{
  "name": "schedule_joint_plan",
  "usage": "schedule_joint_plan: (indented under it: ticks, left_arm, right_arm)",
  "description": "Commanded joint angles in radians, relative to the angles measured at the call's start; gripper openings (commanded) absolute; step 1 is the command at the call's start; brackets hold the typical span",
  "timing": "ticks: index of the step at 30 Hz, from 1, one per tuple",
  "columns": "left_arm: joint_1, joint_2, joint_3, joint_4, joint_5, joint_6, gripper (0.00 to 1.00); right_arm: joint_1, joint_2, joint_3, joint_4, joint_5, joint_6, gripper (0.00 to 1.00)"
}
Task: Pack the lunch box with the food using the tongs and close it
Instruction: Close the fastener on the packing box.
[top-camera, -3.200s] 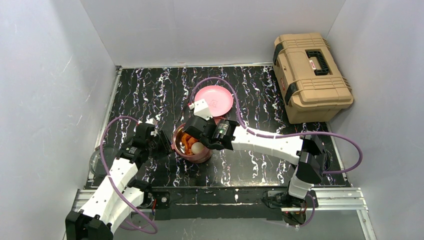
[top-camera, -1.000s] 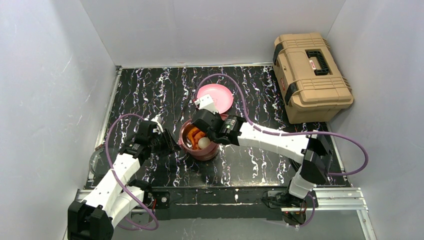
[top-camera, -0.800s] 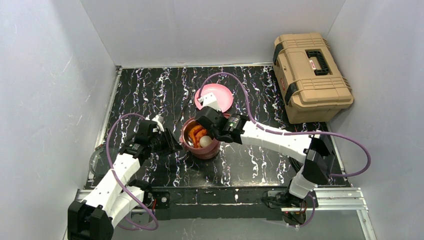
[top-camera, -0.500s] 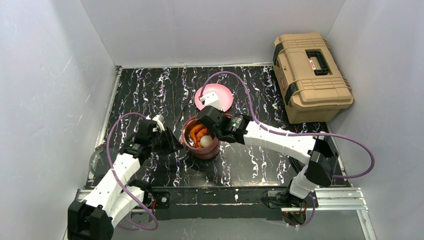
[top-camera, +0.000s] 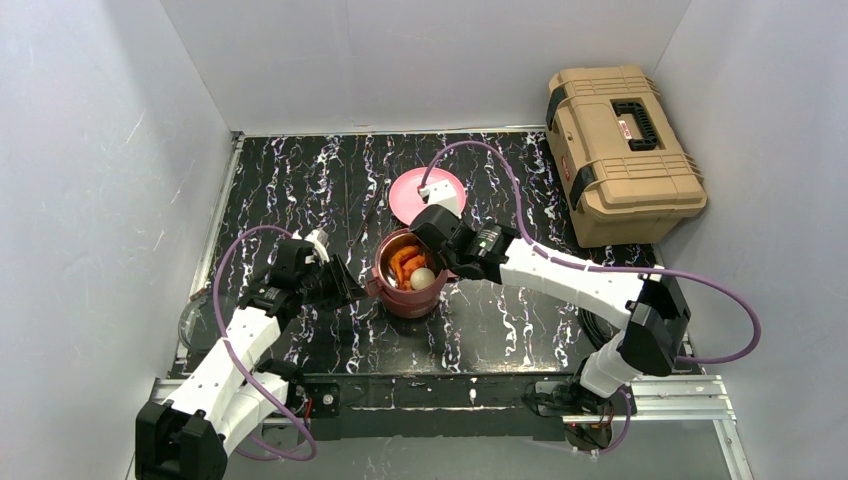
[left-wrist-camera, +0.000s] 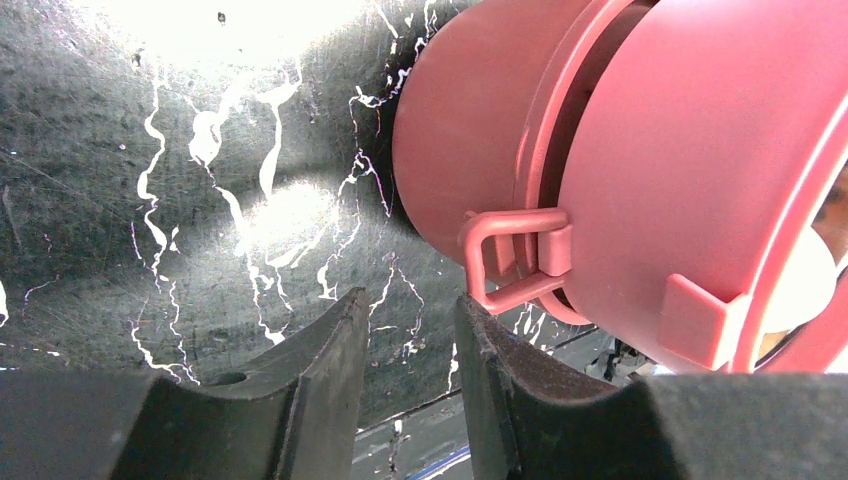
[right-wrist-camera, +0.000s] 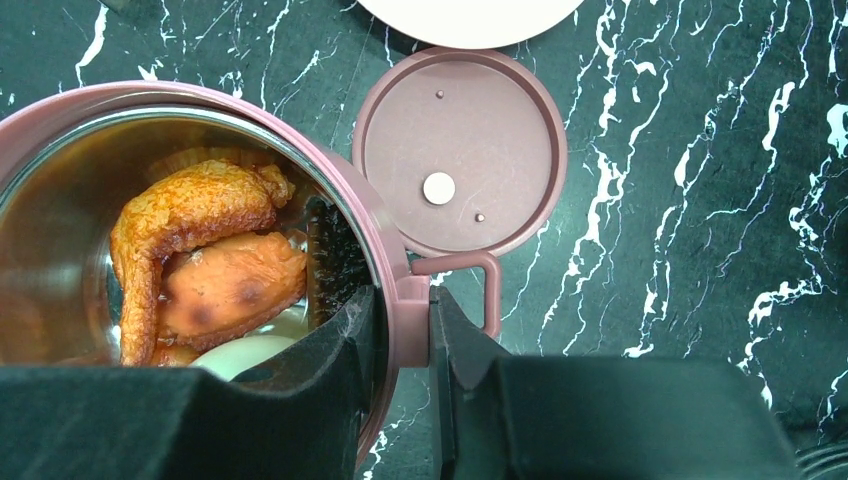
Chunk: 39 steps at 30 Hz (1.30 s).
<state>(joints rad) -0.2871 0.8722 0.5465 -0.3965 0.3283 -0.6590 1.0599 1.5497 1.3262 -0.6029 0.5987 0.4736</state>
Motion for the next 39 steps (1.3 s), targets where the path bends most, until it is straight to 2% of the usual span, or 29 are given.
schedule_joint_plan:
  ticks: [1, 11, 25, 39]
  left_arm:
    - [-0.001, -0.007, -0.013, -0.007, 0.024, 0.002, 0.36]
    - [0.0, -0.02, -0.005, -0.008, 0.018, 0.0, 0.35]
    - [-0.001, -0.202, 0.03, -0.122, -0.133, -0.013, 0.34]
    - [-0.001, -0.123, 0.054, 0.017, -0.012, -0.034, 0.39]
  right_arm:
    - [-0.008, -0.041, -0.006, 0.053, 0.006, -0.001, 0.01]
    - [-0.008, -0.052, -0.041, 0.111, -0.077, 0.017, 0.01]
    - [-0.008, -0.044, -0.06, 0.117, -0.079, 0.029, 0.01]
    - [-0.008, -0.046, -0.085, 0.109, -0.068, 0.035, 0.01]
